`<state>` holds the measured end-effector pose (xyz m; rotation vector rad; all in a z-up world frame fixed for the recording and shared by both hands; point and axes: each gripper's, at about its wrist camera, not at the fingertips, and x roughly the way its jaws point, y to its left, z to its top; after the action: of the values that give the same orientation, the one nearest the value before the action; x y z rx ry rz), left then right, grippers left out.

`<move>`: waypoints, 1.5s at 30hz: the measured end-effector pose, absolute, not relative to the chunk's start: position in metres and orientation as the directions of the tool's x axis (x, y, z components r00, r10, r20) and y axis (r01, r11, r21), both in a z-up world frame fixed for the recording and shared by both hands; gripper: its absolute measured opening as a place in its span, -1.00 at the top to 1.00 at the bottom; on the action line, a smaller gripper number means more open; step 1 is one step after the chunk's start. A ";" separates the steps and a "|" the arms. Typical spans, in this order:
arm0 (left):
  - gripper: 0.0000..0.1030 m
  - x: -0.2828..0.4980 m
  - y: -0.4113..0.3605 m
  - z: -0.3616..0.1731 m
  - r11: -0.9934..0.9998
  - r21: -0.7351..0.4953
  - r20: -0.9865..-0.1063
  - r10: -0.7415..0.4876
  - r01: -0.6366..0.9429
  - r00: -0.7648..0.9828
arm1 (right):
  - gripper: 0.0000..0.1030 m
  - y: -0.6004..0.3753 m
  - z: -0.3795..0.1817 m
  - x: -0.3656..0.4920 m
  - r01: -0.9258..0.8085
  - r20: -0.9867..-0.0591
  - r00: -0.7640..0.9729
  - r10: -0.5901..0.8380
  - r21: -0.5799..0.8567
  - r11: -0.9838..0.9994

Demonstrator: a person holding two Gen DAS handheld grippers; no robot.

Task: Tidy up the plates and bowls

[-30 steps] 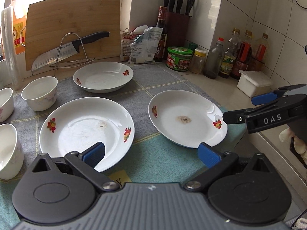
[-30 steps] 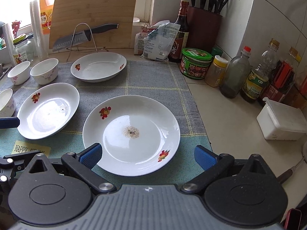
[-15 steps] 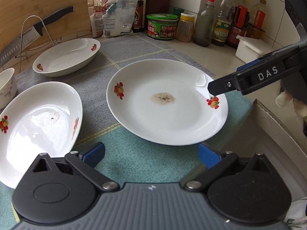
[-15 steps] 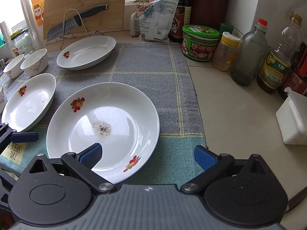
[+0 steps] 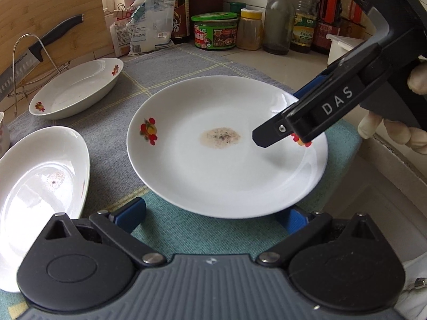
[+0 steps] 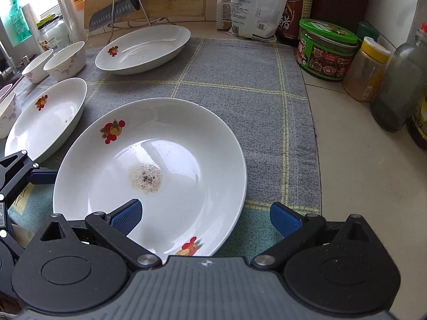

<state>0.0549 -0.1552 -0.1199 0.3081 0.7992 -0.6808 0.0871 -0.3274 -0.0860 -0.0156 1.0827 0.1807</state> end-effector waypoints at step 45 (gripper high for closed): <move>-1.00 0.053 -0.155 -0.122 0.653 0.047 -0.696 -0.521 0.756 0.494 | -0.99 -0.334 -0.096 0.136 -0.456 -0.827 0.342 0.447 0.270 0.848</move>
<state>0.0525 -0.1554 -0.1219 0.3717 0.7016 -0.7957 0.1355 -0.3337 -0.0958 -0.0099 1.0714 0.5872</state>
